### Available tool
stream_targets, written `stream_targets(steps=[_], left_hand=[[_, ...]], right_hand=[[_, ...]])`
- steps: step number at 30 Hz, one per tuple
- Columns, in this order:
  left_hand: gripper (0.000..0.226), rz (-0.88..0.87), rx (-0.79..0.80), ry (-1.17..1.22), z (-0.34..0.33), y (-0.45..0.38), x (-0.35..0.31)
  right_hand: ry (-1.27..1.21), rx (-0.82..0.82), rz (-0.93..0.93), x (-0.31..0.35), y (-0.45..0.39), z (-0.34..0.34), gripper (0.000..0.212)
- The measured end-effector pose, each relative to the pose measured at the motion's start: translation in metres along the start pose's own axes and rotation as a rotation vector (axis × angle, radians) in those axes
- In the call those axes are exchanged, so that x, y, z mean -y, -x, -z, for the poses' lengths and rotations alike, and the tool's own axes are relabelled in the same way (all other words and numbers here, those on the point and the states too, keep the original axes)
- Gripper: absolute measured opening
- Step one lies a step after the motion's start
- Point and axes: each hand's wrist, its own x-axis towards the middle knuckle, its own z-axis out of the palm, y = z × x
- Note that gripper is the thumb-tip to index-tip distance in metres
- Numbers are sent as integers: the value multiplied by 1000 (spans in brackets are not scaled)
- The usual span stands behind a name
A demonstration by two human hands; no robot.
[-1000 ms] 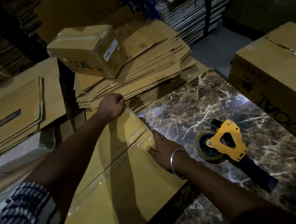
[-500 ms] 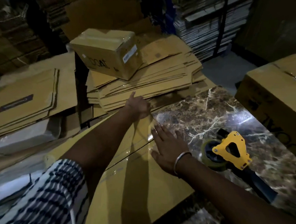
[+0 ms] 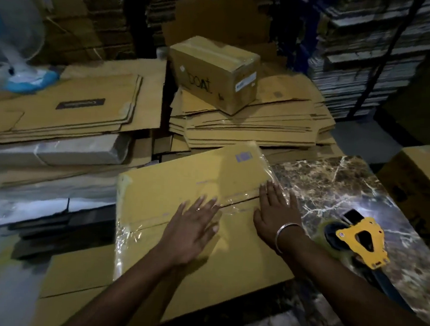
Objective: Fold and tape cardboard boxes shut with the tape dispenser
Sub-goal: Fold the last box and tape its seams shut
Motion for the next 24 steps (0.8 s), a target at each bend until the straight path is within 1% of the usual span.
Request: stream_targets(steps=[2,4,8,10,13,16,18,20,21,22,23,24], left_hand=[[61,104,9,-56,-10,32,11],[63,212,18,-72,-16,57,21],[76,326,-15,-38,-21,88,35],[84,340,-23,-25,-21,93,38],[88,349,-49,8,-28,92,39],[95,342,-73,36,-30,90,40],[98,324,-85,62,-30,90,42],[90,340,-168,182,-27,92,42],[81,378,-267,238,-26,94,42],[74,442,-397,244,-27,98,42],[70,533,-520,225,-28,102,44],[71,642,-607,228,-26,107,45]], right_hand=[[19,-6,-12,12,9,-5,73],[29,3,-52,23,12,-8,79],[15,39,-122,34,11,-3,87],[4,22,-164,43,12,-5,86],[-44,4,-234,69,18,-12,87],[-104,-22,-260,99,25,-18,95],[-142,-43,-264,116,30,-19,93],[-147,-43,-237,129,32,-20,86],[-129,-35,-214,134,34,-22,81],[-108,-28,-196,138,35,-23,77],[-89,-25,-188,140,36,-25,75],[-81,-28,-187,142,36,-26,73]])
